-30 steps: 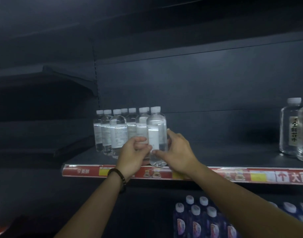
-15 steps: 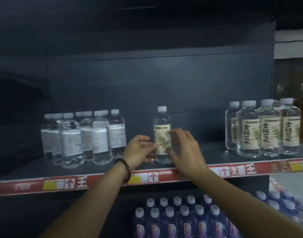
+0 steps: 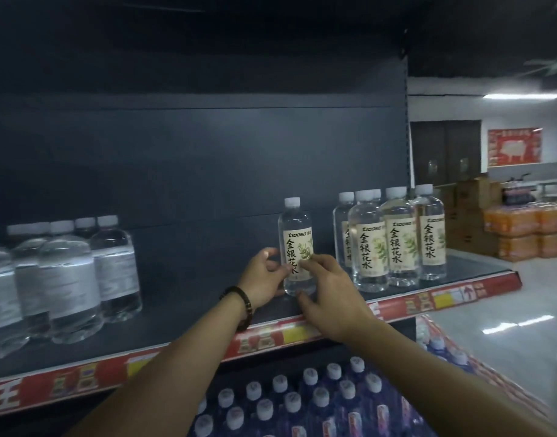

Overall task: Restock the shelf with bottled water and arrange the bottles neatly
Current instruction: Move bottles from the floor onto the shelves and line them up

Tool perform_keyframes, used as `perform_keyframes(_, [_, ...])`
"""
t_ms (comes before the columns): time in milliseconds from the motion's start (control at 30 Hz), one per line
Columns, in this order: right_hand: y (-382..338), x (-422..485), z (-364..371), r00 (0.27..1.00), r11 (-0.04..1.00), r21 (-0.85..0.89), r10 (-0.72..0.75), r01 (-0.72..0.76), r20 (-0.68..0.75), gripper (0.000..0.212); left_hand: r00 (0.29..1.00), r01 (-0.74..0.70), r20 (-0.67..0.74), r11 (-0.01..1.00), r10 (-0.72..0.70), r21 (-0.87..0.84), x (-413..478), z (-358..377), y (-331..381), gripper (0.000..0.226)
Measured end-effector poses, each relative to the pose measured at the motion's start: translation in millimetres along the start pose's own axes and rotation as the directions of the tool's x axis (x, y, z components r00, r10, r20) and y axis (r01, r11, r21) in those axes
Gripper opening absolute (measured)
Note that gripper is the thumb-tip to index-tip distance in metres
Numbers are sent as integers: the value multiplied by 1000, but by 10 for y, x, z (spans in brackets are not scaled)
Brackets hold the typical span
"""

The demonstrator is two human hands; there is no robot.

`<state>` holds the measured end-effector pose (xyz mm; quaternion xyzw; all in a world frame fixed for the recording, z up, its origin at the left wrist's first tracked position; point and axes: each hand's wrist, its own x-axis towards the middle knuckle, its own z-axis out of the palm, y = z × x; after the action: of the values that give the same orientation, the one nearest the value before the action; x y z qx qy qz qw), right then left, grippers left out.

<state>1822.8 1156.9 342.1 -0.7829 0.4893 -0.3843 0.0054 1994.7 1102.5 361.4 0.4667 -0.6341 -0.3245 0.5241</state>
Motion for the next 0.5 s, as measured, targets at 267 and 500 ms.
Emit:
perform_keyframes(267, [281, 59, -96, 994, 997, -7, 80, -80, 72, 74, 998, 10, 65, 1000, -10, 0, 338, 407, 15, 45])
perform_keyframes(500, [288, 75, -89, 992, 994, 16, 110, -111, 69, 75, 997, 8, 74, 999, -11, 42, 411, 456, 27, 53])
